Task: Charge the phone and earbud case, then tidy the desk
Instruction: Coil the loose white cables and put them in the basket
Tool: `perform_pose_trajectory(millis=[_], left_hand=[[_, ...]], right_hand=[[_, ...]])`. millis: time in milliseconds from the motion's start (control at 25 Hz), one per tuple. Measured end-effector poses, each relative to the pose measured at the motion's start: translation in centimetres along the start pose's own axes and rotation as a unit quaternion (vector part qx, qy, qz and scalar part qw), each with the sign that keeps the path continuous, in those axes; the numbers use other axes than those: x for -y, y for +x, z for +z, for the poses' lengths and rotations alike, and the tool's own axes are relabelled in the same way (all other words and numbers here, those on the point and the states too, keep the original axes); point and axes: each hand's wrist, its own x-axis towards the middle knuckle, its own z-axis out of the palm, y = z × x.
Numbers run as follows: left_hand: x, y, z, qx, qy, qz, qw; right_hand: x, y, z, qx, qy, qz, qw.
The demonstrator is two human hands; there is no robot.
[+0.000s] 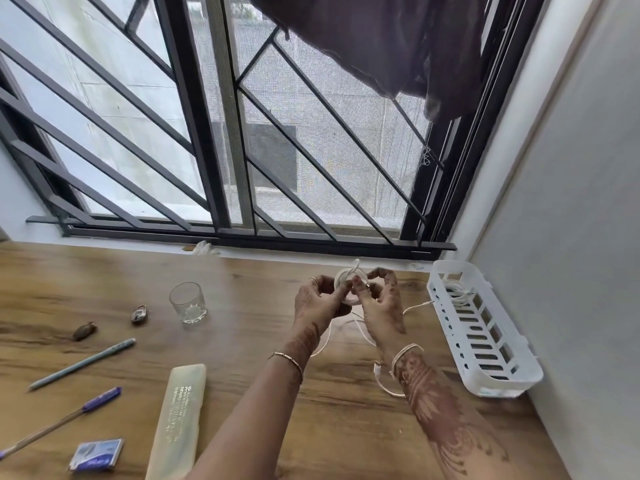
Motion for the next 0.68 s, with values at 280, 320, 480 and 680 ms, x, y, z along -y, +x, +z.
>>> perform_pose_trajectory(millis=[280,320,480,680], left_hand=[[0.2,0.3,-0.3,-0.016,0.103,0.052,0.993],[0.2,0.3,-0.4,-0.011,0.105,0.049,0.993],[-0.1,0.0,-0.3,0.01,0.093,0.033,0.995],[-1.0,-0.1,-0.4,0.048,0.038,0.004,0.998]], right_hand=[[0.4,0.3,-0.4,-0.096,-0.227,-0.099,0.964],[0.4,0.4,-0.3,-0.103,-0.217,-0.094,0.966],[-0.1,0.9,-0.3,-0.126,-0.1,0.023,0.987],[0.6,0.6,-0.8,-0.098,0.168,0.134,0.972]])
